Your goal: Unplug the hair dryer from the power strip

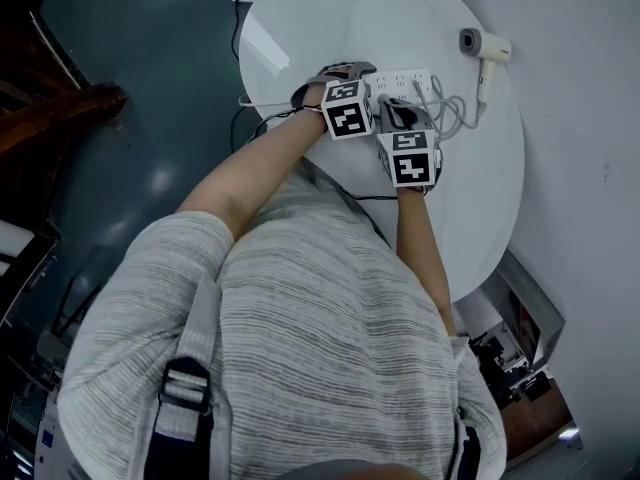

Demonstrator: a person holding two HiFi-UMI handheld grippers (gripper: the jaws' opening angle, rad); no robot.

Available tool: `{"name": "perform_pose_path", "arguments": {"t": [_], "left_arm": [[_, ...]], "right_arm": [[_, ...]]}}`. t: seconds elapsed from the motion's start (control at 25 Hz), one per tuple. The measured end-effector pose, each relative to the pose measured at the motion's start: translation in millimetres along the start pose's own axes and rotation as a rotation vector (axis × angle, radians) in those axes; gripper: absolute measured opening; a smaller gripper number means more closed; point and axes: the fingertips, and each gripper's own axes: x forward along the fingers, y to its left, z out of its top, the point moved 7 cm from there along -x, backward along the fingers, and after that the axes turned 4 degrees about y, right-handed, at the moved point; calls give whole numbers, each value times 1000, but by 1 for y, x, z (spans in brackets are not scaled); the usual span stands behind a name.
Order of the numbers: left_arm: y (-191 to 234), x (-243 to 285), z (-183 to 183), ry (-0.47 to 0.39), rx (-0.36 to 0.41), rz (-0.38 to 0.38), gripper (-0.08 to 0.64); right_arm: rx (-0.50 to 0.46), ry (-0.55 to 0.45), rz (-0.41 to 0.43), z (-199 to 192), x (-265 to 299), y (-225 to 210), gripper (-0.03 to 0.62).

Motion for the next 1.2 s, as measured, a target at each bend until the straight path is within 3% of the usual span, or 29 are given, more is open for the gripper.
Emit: {"name": "perform_pose_path", "arguments": {"t": [0.84, 1.04, 1.2], "left_arm": [[-1, 0, 2, 7, -13, -7, 463], [2, 0, 0, 10, -4, 9, 463], [1, 1, 0, 16, -7, 11, 463]], "right_arm": [[18, 35, 19, 1, -7, -1, 52], [49, -178, -18, 40, -60, -13, 52], [114, -268, -8, 50, -90, -30, 54]]}}
